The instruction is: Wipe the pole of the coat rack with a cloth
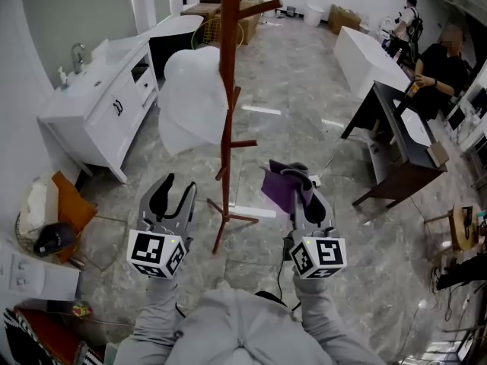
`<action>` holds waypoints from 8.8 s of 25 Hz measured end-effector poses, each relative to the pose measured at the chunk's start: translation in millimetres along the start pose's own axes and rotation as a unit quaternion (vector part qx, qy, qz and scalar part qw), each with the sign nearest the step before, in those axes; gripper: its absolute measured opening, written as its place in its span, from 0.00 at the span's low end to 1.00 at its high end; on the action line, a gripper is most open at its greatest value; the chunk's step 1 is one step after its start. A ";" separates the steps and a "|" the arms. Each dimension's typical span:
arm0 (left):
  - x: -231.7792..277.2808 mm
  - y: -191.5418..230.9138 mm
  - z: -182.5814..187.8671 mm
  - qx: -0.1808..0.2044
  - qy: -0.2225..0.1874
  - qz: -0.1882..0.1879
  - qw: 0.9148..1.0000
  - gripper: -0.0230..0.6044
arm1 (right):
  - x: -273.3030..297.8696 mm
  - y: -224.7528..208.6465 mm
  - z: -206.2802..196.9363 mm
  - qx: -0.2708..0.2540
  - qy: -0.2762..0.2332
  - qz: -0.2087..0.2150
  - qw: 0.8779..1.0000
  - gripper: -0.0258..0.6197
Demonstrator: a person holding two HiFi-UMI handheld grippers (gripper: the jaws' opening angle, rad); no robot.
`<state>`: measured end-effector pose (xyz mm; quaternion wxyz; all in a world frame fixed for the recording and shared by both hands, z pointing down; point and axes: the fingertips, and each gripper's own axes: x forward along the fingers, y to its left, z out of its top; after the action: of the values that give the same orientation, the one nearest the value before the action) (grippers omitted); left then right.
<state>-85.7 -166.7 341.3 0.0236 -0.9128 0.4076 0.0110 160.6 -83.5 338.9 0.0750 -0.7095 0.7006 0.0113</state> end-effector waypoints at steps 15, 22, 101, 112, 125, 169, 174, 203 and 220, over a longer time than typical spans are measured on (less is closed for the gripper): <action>13.0 35.7 -1.9 -0.009 -0.001 0.076 0.997 0.38 | 87.1 -6.0 104.5 -0.041 -0.124 0.045 0.990 0.12; 6.4 49.7 1.3 -0.010 -0.006 0.139 0.990 0.38 | 133.6 9.8 162.1 -0.087 -0.200 0.084 0.972 0.12; 3.1 65.5 -43.5 -0.053 0.023 0.175 0.983 0.38 | 150.9 31.6 38.1 -0.096 -0.054 0.155 0.982 0.12; -4.1 72.6 -50.0 -0.059 0.028 0.174 0.983 0.38 | 181.5 73.2 -39.3 -0.042 0.026 0.160 0.986 0.12; -1.1 83.3 -65.4 -0.076 0.038 0.160 0.983 0.38 | 179.4 62.6 -52.8 -0.163 0.060 0.133 0.976 0.12; -14.9 75.2 -62.6 -0.068 0.041 0.153 0.985 0.38 | 87.4 72.4 -28.0 -0.227 0.043 0.185 0.955 0.12; -30.3 82.2 -66.5 -0.071 0.046 0.172 0.982 0.38 | 111.3 105.0 -36.6 -0.252 0.035 0.230 0.939 0.12; -36.6 83.9 -88.6 -0.089 0.068 0.209 0.972 0.38 | 137.1 117.0 -212.1 -0.328 0.166 0.354 0.860 0.12; -11.3 65.6 -89.2 -0.089 0.064 0.171 0.979 0.38 | 59.3 115.0 -208.6 -0.331 0.174 0.394 0.840 0.12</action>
<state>-142.0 -206.6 428.5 -0.0857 -0.8268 0.5559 -0.0072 28.6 -168.7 527.5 -0.2980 -0.3466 0.8772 0.1472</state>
